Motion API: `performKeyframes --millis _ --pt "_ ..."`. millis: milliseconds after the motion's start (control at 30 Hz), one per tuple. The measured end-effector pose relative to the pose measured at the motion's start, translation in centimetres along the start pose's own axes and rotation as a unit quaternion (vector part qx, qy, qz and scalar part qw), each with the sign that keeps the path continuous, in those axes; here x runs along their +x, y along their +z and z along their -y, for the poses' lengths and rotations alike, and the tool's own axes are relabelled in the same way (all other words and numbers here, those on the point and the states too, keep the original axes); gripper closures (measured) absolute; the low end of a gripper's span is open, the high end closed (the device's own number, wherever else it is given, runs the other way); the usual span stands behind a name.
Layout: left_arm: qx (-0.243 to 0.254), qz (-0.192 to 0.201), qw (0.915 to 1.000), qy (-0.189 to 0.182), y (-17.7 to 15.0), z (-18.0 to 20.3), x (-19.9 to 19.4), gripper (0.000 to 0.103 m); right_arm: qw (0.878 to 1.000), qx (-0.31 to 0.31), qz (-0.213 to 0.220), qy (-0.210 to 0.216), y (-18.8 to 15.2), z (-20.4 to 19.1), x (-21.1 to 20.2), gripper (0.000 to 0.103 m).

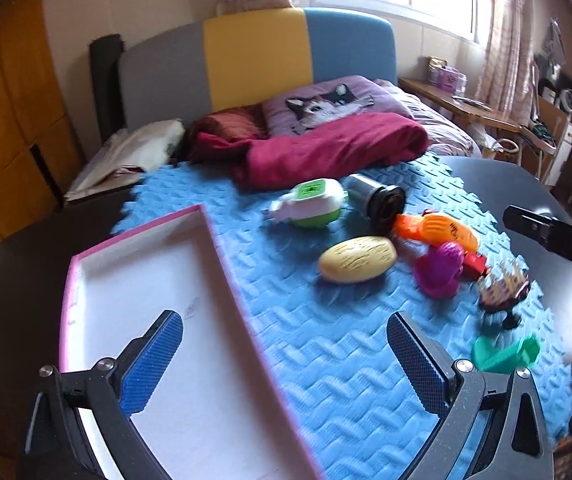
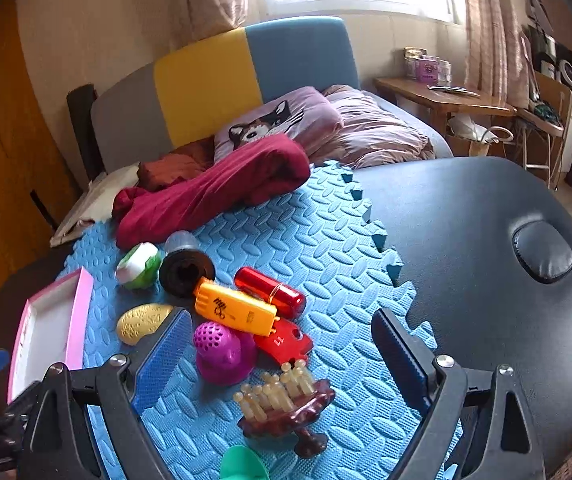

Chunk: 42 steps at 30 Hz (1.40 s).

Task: Organize rigid objects
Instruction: 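Grasp the yellow textured egg with the left gripper, then carry the yellow egg into the pink tray with the left gripper while the right gripper grasps the brown comb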

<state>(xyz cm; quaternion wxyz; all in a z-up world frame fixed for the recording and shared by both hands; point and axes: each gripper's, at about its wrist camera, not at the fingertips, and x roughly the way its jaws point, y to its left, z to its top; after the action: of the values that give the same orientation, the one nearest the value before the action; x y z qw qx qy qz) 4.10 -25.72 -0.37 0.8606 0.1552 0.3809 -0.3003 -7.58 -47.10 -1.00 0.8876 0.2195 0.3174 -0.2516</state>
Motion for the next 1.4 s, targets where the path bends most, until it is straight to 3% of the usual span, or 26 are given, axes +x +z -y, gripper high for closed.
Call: performKeyframes --millis 333,667,700,733,800,967,1200,1400 --pt "-0.03 -0.056 0.9976 -0.028 3.3 3.6 7.1 0.0 1.0 0.026 0.001 0.016 0.4 0.9 -0.1 0.01" --pt "-0.038 -0.081 0.996 -0.003 4.6 4.6 12.0 0.001 0.999 0.032 0.004 0.024 0.6 1.2 -0.3 0.01" --pt "-0.038 -0.084 0.9958 -0.004 4.5 4.6 12.5 0.01 0.999 0.03 0.004 0.023 0.6 1.1 -0.3 0.01" --pt "-0.043 -0.095 0.9944 -0.018 4.3 4.5 13.3 0.026 0.999 0.027 0.003 0.021 0.6 1.1 -0.2 0.01" --pt "-0.029 -0.078 0.9965 -0.001 4.0 4.7 13.0 0.026 1.0 0.025 0.0 0.02 0.6 1.0 -0.1 0.01" --pt "-0.025 -0.071 0.9972 -0.005 3.2 4.6 12.0 0.027 0.999 0.029 0.002 0.017 0.7 1.2 -0.1 0.013" --pt "-0.008 -0.044 0.999 -0.001 1.6 4.7 8.8 0.027 0.996 0.089 -0.007 0.028 0.9 3.8 0.2 0.019" --pt "-0.003 -0.015 0.9998 -0.008 0.4 4.1 5.0 0.027 0.994 0.066 -0.062 0.067 0.3 2.6 1.6 0.02"
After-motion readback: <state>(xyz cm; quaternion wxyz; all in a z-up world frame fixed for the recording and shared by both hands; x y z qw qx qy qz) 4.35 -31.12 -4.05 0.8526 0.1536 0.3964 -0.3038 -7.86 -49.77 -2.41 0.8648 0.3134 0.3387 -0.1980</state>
